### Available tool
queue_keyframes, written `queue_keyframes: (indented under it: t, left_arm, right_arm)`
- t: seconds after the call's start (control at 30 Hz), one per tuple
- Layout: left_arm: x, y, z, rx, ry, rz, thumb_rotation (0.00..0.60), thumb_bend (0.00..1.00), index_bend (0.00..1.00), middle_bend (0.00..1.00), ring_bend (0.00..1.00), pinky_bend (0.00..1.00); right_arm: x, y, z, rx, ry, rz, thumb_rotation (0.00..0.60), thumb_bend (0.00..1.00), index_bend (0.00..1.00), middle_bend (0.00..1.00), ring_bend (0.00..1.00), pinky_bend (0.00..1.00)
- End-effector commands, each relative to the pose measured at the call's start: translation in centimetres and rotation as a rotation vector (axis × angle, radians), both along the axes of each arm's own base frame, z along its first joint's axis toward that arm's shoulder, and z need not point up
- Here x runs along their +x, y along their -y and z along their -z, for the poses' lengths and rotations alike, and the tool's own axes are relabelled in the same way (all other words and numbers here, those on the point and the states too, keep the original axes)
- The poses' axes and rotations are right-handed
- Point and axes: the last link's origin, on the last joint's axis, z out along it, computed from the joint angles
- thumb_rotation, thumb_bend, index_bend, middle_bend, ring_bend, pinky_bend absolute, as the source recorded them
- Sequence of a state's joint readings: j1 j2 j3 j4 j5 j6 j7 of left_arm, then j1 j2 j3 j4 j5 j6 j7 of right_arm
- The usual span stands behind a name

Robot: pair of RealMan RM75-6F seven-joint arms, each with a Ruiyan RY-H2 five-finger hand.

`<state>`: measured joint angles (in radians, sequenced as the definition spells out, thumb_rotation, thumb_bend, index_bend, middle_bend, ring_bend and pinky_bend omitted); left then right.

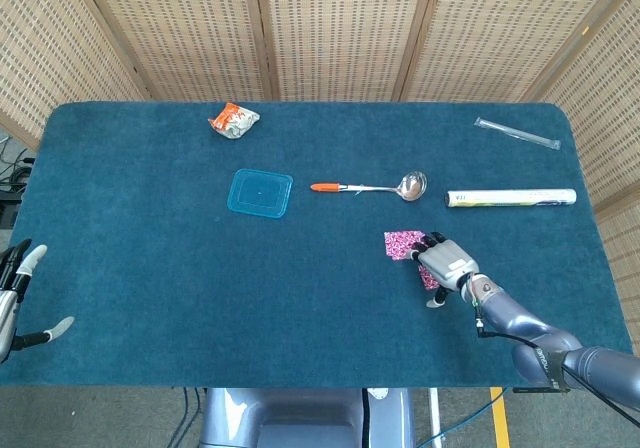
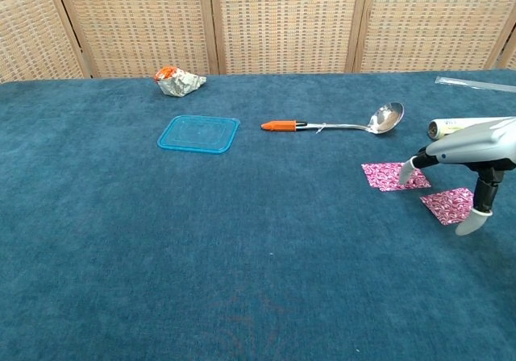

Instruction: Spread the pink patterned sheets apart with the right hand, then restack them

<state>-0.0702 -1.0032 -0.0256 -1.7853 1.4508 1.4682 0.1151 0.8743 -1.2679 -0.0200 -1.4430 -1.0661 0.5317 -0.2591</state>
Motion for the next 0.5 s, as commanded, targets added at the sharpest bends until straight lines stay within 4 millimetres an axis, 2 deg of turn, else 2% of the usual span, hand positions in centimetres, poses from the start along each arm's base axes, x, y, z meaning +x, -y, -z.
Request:
queue_keyframes:
  t: [0.03, 0.5]
  left_arm:
    - [-0.02, 0.01, 0.01, 0.000, -0.001, 0.000, 0.469, 0.00, 0.07, 0.00, 0.00, 0.00]
    - [-0.31, 0.07, -0.06, 0.001, -0.002, -0.015, 0.471, 0.00, 0.07, 0.00, 0.00, 0.00]
  right_arm:
    - [-0.01, 0.00, 0.20, 0.001, 0.000, 0.000, 0.508, 0.00, 0.15, 0.13, 0.00, 0.00]
    - [-0.21, 0.40, 0.68, -0.011, -0.025, -0.020, 0.516, 0.00, 0.15, 0.13, 0.00, 0.00]
